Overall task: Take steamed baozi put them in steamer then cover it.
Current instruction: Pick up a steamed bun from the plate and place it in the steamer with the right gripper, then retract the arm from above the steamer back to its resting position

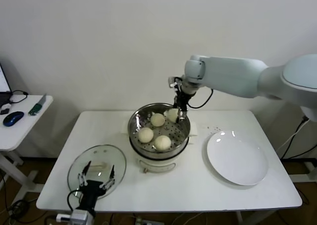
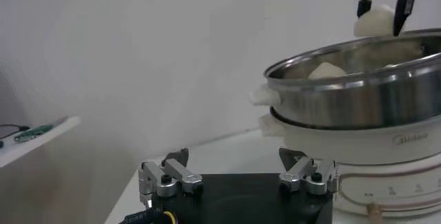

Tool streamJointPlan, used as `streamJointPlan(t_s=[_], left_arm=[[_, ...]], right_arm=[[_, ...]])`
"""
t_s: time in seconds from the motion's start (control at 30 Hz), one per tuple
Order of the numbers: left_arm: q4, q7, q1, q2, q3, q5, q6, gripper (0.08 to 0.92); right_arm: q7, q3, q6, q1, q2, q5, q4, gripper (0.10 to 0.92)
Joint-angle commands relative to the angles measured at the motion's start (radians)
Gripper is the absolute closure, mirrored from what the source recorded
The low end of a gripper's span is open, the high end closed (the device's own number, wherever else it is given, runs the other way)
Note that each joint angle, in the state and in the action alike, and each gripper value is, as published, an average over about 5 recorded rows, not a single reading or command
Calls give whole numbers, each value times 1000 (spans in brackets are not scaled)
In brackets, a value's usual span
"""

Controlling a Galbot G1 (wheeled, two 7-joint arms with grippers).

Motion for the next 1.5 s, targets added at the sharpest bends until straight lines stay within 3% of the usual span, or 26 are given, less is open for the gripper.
streamJointPlan(t_s=[0.03, 0.5, 0.73, 1.07, 1.2, 1.5], left_arm=[[8, -2, 9, 1, -10, -16, -11, 177], [19, -2, 5, 0, -11, -16, -11, 177], [21, -3, 0, 0, -9, -13, -8, 177], [22, -4, -9, 4, -9, -10, -6, 177], [27, -6, -23, 9, -13, -11, -12, 177], [25, -47, -44, 6, -7, 17, -29, 177]], right_arm=[[23, -24, -13, -104, 47, -41, -17, 329], [31, -4, -15, -129, 44, -67, -44, 297], [18, 21, -14, -97, 26, -56, -29, 209], [-20, 77, 29, -4, -65, -61, 30, 202], [68, 157, 103, -8, -161, -31, 55, 203], [416, 346, 316, -157, -502, 23, 255, 203]])
